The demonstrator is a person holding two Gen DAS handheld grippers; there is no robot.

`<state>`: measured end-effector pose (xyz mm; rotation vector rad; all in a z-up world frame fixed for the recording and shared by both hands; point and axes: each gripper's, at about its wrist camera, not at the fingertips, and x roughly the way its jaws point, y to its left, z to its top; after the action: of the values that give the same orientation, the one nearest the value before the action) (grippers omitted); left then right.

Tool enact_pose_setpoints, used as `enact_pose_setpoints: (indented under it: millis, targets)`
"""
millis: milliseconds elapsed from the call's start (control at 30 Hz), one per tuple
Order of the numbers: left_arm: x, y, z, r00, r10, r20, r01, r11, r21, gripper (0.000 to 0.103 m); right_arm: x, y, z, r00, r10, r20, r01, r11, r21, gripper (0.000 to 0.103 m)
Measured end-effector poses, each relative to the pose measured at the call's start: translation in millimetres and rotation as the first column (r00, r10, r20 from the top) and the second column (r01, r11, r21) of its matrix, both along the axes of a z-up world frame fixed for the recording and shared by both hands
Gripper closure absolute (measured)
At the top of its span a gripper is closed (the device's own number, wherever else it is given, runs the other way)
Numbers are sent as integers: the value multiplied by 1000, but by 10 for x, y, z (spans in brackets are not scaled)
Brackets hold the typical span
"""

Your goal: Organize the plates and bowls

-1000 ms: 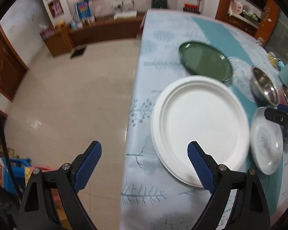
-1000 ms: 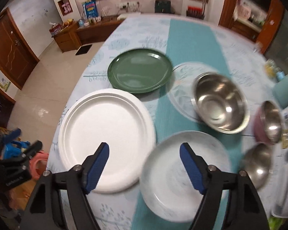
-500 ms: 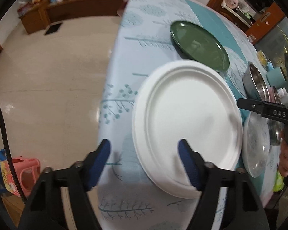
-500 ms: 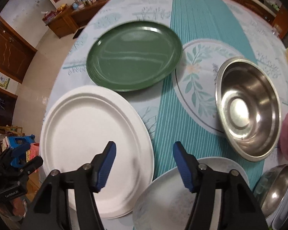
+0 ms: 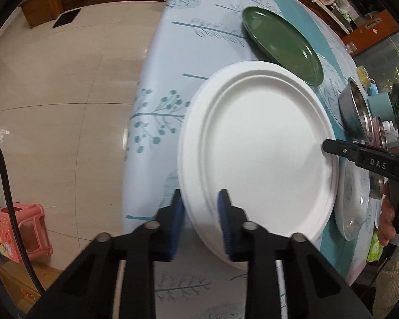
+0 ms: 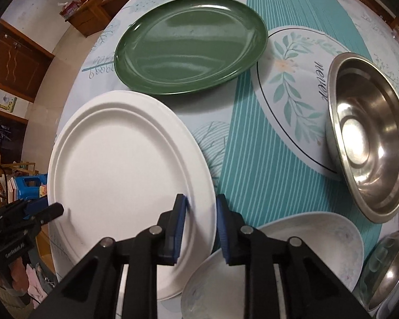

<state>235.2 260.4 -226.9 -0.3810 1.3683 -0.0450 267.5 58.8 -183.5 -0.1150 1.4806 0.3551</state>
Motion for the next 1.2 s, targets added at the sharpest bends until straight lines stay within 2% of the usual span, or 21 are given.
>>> enact_pose_setpoints:
  millis: [133,400,500,667,833,967,1200]
  targets:
    - [-82,111,108,999,31,8,-31,999,-13,83,-90,12,80,1000,-10,3,10,999,37,81]
    - [-397,214,532,997,45,62,-47,998,32,83,-425,33,378,1000,-3,22,1,996,92,82]
    - [-657,205,694,996,39,78,-43,998,44,83,-566,-8,484,1000,-6,16,5,993,116,82]
    - [-1123,146,816,996,43,79,-47,998,47,83,-1046,-154,680,1000,2,12,-4,988,157,82]
    - [-1562,-123,760,997,60,40,-63,994,87,83,-1566,-352,747,999,37,33,-42,987,157,82]
    - [-1779,-424,619,999,39,-13,-37,994,102,83,-1981,-573,712,997,67,41,-71,992,107,82]
    - [-2039,-874,377,997,28,-76,-19,992,128,83,-2443,-978,434,998,42,-37,-39,997,71,81]
